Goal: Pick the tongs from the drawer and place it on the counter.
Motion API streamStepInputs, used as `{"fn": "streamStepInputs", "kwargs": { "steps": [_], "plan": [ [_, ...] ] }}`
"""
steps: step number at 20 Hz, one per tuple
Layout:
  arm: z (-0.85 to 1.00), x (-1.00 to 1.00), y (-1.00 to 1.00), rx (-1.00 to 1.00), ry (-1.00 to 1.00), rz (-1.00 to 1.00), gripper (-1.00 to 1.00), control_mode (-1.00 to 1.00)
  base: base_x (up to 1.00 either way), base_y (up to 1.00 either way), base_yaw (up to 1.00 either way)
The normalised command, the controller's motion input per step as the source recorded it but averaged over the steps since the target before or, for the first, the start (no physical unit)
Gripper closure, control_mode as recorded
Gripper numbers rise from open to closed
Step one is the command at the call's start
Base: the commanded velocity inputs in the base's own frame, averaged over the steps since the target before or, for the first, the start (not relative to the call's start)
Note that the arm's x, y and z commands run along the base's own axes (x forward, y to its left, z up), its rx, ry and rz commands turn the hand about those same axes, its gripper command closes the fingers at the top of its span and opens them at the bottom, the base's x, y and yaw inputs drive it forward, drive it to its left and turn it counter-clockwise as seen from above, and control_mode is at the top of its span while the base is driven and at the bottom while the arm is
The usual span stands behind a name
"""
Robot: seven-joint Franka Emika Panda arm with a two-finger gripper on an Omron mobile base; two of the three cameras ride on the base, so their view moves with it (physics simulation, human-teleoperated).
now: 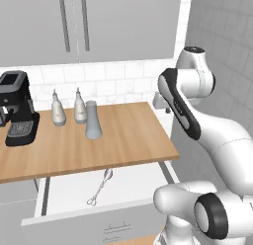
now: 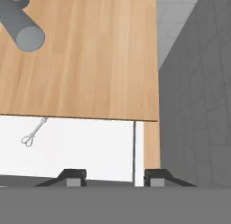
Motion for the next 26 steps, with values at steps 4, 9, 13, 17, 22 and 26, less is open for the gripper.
{"fn": "streamStepInputs", "kwargs": {
  "steps": [4,9,13,17,22,26],
  "plan": [
    [-0.01,0.00,0.00,0.00,0.01,0.00,-1.00,-1.00,0.00,0.00,0.00],
    [-0.08,-0.22,0.00,0.00,0.01,0.00,-1.00,-1.00,0.00,0.00,0.00],
    [-0.09,-0.54,0.00,0.00,0.00,0.00,-1.00,-1.00,0.00,0.00,0.00],
    [-0.06,-0.39,0.00,0.00,0.00,0.00,-1.00,-1.00,0.00,0.00,0.00],
    [0.00,-0.05,0.00,0.00,0.00,0.00,-1.00,1.00,-0.07,0.00,0.00],
    [0.00,0.00,0.00,0.00,0.00,0.00,-1.00,1.00,-0.50,0.02,-0.05]
  ]
}}
